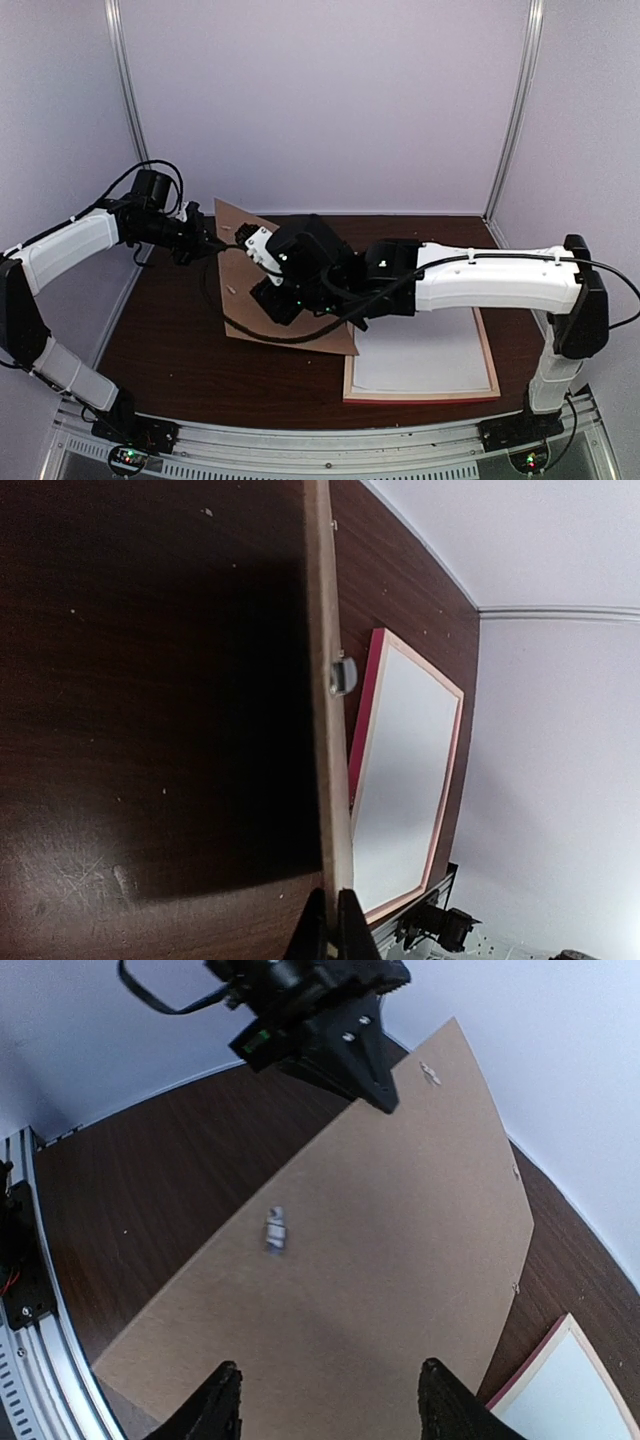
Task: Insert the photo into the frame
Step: Pass from the right arm to the left, then pass from the left arm to the right
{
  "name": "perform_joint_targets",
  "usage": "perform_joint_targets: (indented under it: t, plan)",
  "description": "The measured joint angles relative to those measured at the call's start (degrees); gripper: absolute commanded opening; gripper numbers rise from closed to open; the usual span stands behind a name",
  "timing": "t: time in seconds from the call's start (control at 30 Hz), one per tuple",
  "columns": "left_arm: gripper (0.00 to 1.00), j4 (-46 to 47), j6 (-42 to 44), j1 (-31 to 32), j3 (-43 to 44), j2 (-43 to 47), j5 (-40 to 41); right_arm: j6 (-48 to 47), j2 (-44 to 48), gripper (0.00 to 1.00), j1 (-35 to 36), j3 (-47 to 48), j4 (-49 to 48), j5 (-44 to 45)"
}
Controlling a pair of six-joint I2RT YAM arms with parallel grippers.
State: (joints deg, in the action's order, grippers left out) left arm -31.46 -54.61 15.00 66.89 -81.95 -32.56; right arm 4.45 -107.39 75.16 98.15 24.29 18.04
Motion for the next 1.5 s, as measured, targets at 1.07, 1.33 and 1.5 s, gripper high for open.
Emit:
perform_joint_targets:
  t: [1.07,1.33,1.5]
  plan:
    - [0.0,8.02,9.55,-0.07,-0.46,-3.43,-19.17,23.47,10.49,0.6,-30.86,-20.17,5.55,-15.61]
    - [0.0,17.0,3.02,-0.07,-1.01,-3.82,-22.14,24.48,14.01,0.64,-38.01,-26.12,5.01,-22.77]
    - [0.0,16.63,2.19,-0.07,-0.07,-3.82,-22.62,24.52,15.06,0.67,-38.56,-27.71,2.69,-28.61]
